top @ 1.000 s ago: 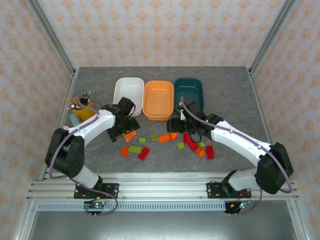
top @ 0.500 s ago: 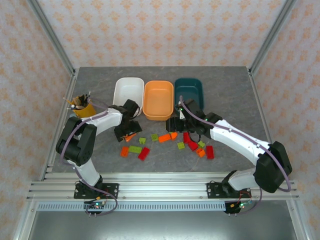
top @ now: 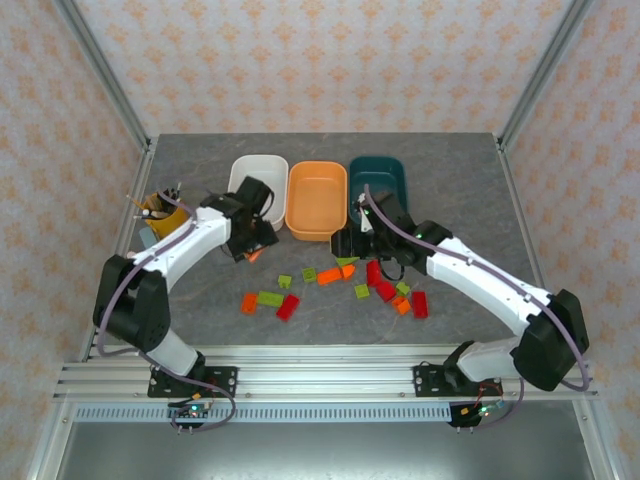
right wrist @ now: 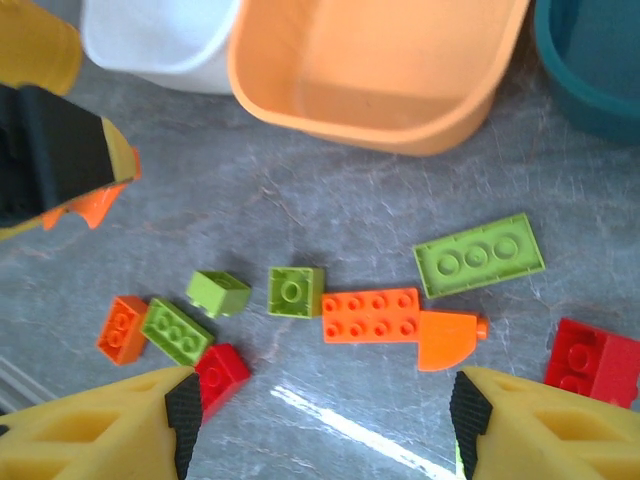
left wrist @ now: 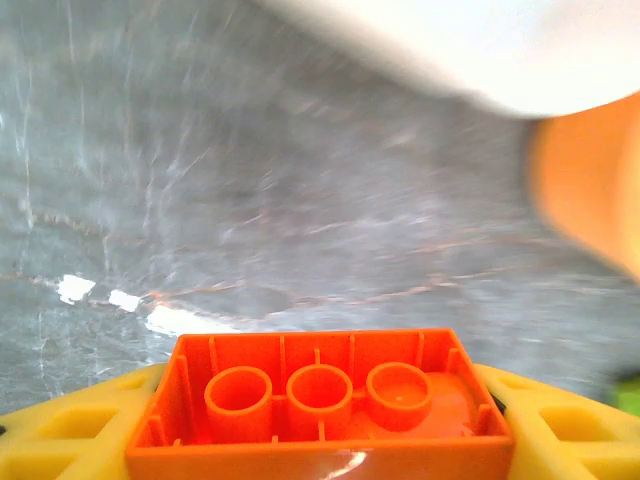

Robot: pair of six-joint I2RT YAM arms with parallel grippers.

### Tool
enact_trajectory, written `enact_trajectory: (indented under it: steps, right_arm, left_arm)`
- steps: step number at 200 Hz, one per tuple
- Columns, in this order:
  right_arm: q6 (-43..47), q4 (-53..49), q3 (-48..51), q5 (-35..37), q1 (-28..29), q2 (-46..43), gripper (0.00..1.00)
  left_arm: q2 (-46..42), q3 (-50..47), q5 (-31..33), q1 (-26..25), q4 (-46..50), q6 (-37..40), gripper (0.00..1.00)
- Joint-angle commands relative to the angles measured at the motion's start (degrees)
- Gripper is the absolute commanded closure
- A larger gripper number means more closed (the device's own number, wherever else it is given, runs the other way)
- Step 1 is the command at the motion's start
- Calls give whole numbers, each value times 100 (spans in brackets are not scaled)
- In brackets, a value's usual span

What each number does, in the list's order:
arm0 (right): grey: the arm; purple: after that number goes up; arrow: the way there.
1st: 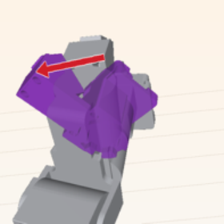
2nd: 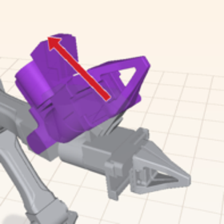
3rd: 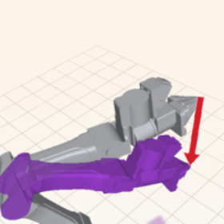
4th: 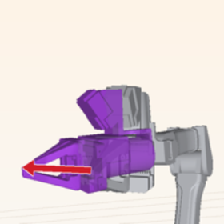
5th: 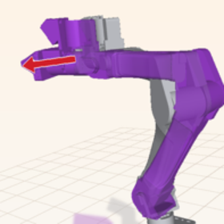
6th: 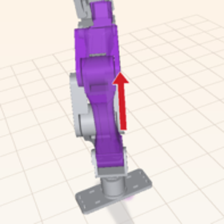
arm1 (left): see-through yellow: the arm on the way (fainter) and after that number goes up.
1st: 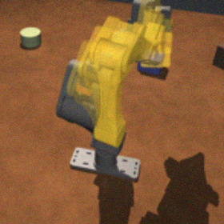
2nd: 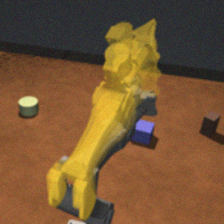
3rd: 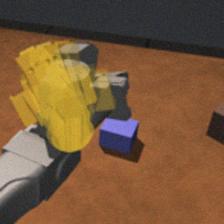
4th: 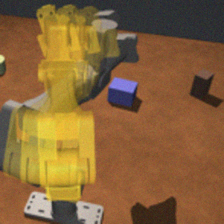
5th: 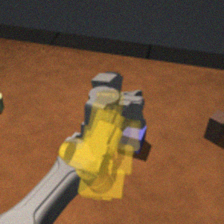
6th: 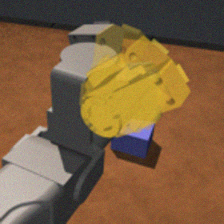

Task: Sort the legos into containers by color

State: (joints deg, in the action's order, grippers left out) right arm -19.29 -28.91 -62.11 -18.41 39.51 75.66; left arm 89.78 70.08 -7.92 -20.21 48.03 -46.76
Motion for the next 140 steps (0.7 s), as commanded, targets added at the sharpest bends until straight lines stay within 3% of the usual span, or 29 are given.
enact_trajectory:
  steps: [1,37,87,140]
  right_arm:
    - [-12,279,-432,110,31,-185,31]
    - [-379,1141,-847,246,-58,288,28]
    - [-775,1034,-1157,224,-341,707,28]
    - [-790,456,-648,343,-475,409,28]
  left_arm:
    - [92,783,286,249,582,381,40]
    - [1499,2244,305,588,777,835,40]
    - [3386,3927,240,871,1077,993,39]
    - [3905,4015,162,975,1147,1026,32]
